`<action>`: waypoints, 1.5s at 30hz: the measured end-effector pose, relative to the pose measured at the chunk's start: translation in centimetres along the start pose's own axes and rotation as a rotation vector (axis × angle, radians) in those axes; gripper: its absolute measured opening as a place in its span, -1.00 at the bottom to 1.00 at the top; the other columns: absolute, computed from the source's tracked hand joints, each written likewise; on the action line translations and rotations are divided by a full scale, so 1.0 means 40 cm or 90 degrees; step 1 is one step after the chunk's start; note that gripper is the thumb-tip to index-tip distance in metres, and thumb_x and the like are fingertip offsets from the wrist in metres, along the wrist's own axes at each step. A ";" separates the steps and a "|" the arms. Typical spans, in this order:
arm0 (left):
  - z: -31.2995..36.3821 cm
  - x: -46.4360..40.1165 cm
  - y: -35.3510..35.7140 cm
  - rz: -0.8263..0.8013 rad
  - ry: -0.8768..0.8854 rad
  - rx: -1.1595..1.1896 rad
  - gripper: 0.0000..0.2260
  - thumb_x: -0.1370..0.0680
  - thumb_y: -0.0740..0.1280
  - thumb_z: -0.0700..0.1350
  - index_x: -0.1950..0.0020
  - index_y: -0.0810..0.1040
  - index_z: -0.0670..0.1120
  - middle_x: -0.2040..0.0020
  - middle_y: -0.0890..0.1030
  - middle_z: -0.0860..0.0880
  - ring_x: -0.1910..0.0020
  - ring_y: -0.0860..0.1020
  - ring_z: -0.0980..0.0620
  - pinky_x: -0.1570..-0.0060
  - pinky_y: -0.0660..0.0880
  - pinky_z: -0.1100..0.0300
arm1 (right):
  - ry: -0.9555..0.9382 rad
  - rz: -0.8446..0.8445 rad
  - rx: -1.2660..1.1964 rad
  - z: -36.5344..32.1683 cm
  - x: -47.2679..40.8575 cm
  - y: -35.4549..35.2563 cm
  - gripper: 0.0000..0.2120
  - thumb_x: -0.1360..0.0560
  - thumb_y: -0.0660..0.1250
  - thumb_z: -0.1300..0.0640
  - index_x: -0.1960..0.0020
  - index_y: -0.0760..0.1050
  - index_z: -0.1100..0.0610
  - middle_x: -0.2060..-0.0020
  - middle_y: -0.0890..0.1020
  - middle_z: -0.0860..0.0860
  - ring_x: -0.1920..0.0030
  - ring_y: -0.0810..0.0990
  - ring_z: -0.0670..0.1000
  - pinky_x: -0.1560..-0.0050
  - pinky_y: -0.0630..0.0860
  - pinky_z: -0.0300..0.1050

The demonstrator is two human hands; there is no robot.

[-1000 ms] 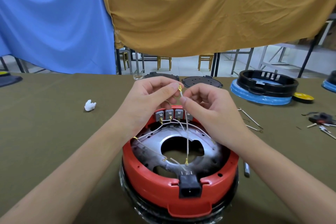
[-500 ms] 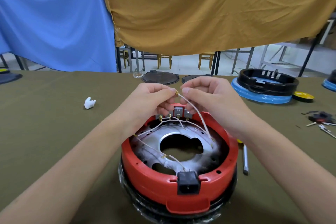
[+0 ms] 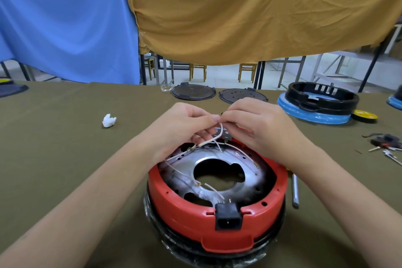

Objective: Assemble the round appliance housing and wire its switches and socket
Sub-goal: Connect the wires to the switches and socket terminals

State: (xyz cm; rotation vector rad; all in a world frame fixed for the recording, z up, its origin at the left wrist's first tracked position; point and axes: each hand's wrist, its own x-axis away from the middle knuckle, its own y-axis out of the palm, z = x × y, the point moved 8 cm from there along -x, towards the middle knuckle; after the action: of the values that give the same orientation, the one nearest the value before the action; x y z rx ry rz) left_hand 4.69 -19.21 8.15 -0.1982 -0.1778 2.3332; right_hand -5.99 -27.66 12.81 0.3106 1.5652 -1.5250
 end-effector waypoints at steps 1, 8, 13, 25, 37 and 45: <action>0.008 0.001 -0.006 0.012 0.028 -0.047 -0.88 -0.57 0.39 -0.14 0.10 0.67 -0.15 0.32 0.64 -0.02 0.37 0.55 0.14 0.38 0.49 0.35 | 0.004 -0.005 0.006 0.006 0.002 0.000 -0.92 -0.54 0.41 0.21 0.03 0.68 0.19 0.15 0.66 0.05 0.14 0.64 0.10 0.28 0.57 0.06; 0.042 0.009 -0.019 0.027 0.159 -0.371 -0.84 -0.58 0.36 0.02 0.12 0.66 0.01 0.26 0.68 0.09 0.36 0.56 0.19 0.30 0.46 0.34 | 0.049 -0.138 -0.023 0.046 0.020 0.029 -0.94 -0.44 0.51 0.20 0.20 0.68 0.10 0.35 0.54 -0.03 0.30 0.55 0.05 0.37 0.53 0.02; 0.002 0.010 0.029 -0.055 0.069 -0.344 -0.77 -0.51 0.42 0.11 0.16 0.66 -0.05 0.30 0.69 0.07 0.41 0.58 0.14 0.38 0.45 0.30 | 0.031 -0.166 -0.016 0.022 0.009 0.054 -0.87 -0.39 0.49 0.23 0.31 0.59 0.12 0.38 0.48 -0.05 0.32 0.53 0.05 0.44 0.48 0.01; -0.026 -0.011 0.029 -0.013 -0.012 -0.249 -0.92 -0.53 0.37 -0.26 0.13 0.65 -0.19 0.37 0.66 -0.03 0.52 0.48 0.12 0.50 0.46 0.28 | 0.328 -0.107 -0.257 0.131 0.048 0.070 -0.83 -0.50 0.45 0.19 -0.08 0.65 0.07 0.02 0.63 -0.07 -0.02 0.57 -0.06 -0.07 0.52 -0.08; 0.050 -0.002 0.079 0.020 0.156 -0.743 -0.80 -0.53 0.33 -0.05 0.30 0.50 0.01 0.56 0.41 0.14 0.50 0.37 0.20 0.44 0.21 0.31 | 0.694 -0.098 -0.508 0.177 0.162 0.144 -0.69 -0.53 0.28 0.33 -0.15 0.66 0.06 -0.02 0.71 -0.04 -0.08 0.66 -0.05 -0.23 0.54 -0.07; 0.058 0.046 0.105 0.107 0.328 -0.839 -0.88 -0.55 0.26 0.00 0.11 0.55 0.02 0.25 0.60 0.07 0.21 0.56 -0.07 0.30 0.43 0.13 | 0.711 -0.074 -0.527 0.166 0.166 0.139 -0.68 -0.53 0.27 0.32 -0.17 0.66 0.08 -0.04 0.70 -0.03 -0.07 0.67 -0.02 -0.18 0.57 -0.10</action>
State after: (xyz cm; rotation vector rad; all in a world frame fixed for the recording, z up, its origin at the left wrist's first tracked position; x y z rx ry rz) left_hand 0.04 -20.96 9.48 -1.4453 -1.4316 1.8606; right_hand -3.00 -35.07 5.40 0.6398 2.9480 -0.5876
